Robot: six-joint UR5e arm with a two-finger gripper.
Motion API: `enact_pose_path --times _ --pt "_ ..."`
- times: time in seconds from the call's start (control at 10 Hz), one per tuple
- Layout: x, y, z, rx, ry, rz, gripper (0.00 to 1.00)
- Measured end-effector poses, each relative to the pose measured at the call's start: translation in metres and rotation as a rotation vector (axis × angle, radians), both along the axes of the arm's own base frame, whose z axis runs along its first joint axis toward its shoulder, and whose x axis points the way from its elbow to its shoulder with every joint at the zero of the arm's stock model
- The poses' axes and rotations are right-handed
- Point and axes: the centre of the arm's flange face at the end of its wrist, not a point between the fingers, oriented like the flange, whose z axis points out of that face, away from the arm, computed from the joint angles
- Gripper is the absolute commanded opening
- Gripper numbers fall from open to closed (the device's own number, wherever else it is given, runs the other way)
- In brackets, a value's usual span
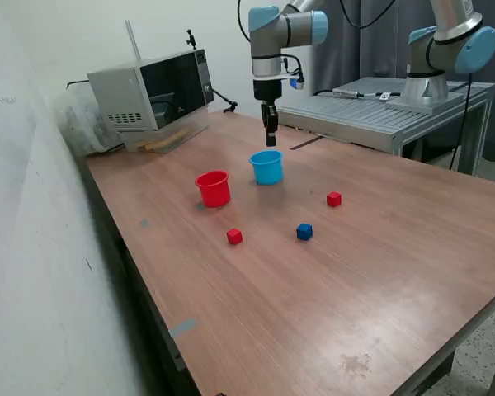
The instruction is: Place red objects in the red bin, and blue objects in the blue bin.
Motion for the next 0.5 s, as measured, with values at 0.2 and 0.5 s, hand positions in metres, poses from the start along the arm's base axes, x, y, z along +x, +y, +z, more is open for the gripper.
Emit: enact_pose_path --times 0.2,0.5 --pt "-0.0002 0.0006 -0.0009 0.002 -0.002 0.021 1.0" --pt "0.0005 0.0049 -0.0011 0.008 -0.002 0.059 1.0"
